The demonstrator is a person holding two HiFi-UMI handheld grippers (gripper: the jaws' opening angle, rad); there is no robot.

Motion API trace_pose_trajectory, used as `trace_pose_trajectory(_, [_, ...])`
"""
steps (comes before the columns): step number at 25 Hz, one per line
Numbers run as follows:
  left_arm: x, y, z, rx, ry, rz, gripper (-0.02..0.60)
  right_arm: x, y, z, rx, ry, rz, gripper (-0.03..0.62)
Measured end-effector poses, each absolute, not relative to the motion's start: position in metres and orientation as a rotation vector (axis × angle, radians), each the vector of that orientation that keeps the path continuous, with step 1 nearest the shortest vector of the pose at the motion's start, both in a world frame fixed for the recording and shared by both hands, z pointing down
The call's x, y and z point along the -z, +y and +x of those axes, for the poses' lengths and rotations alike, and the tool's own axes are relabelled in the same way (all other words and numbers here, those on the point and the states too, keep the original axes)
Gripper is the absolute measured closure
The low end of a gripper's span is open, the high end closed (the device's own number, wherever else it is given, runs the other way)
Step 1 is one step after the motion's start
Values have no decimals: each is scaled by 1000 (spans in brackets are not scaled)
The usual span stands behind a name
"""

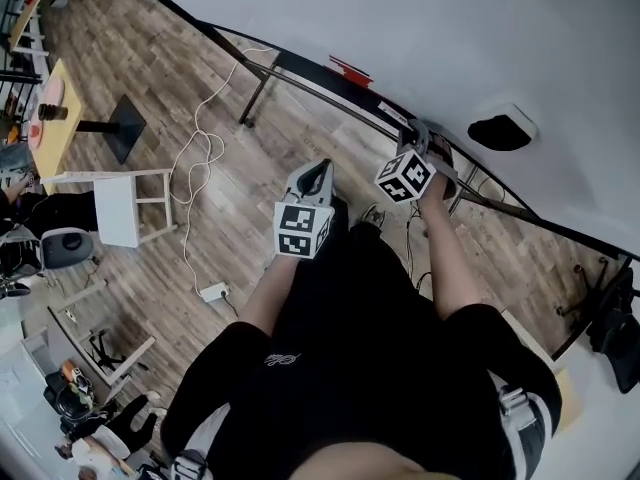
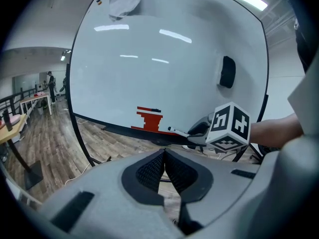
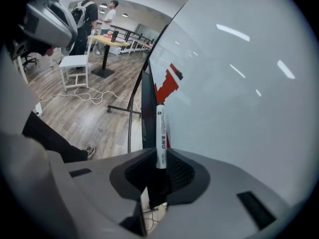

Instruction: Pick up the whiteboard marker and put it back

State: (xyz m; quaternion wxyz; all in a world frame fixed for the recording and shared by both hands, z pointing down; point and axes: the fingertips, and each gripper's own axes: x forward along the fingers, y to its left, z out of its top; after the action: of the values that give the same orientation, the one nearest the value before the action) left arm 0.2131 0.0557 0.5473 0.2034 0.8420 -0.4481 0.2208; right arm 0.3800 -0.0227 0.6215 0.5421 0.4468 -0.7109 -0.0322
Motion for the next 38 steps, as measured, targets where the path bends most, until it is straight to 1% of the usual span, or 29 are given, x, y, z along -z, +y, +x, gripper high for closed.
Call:
trace_pose_trajectory(7, [-536,42,239,-583,-1217,2412,574,-568,-2,369,24,-1947,1258,540])
trace_pose_trajectory(11, [-520,27,254,-550,-1208,2475,574,-524,10,376,-81,-2142,1426,540])
trace_pose_trajectory(16, [-490,13,284,-444,-1176,2568,574,-481,25,385,-138,-2368,1532,540])
trace_pose_trajectory(21, [-463,12,315,-382,-1165,2676,574,-441,41,403,-123,-2462,1660,540])
trace_pose_trajectory(26, [-443,28,327,-320,-1181,2709,574,-419,59,408,-50,-2515,1692,540])
trace_pose_trajectory(29, [-440,37,326,-302,-1230,2687,574,-416,64,405,-47,-2560,1658,540])
trace_pose_trajectory(32, [-442,44,313,-326,-1295,2658,574,-413,64,394,42,-2608,1576,540])
trace_pose_trajectory(38, [-440,49,254,-343,-1504,2546,574,-414,58,348,118,-2712,1372,540])
